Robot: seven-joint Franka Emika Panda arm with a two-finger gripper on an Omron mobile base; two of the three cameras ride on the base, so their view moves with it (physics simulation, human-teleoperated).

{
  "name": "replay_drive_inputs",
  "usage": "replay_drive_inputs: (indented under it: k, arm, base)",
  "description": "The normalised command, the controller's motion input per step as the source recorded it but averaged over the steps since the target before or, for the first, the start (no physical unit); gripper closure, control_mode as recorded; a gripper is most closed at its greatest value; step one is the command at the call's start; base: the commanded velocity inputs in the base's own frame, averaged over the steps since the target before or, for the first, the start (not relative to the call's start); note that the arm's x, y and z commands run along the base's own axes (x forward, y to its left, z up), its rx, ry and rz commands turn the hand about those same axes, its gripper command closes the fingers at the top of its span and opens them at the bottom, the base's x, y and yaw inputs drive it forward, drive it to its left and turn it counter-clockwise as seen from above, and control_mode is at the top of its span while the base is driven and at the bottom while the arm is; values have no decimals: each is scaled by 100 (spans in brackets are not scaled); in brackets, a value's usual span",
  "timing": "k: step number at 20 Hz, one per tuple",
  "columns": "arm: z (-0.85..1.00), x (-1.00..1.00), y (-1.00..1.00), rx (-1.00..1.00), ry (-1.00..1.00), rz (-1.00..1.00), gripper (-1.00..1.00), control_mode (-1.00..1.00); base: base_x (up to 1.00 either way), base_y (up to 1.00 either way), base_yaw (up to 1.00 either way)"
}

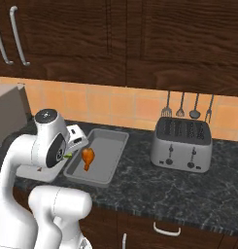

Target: Place one lemon wedge and one chicken drumstick in each tupperware on the nearby counter, to pack two identical lunches.

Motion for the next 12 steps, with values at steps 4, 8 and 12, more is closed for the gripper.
replay_drive_inputs:
  k: [4,8,12]
  arm:
    - [-3,35,-43,2,8,-14,100,-100]
    - [0,38,-42,6,5,-2,100,-100]
    - [-22,42,-21,3,1,0,100,-100]
  base:
    - [0,0,0]
    - [0,0,0]
    - [0,0,0]
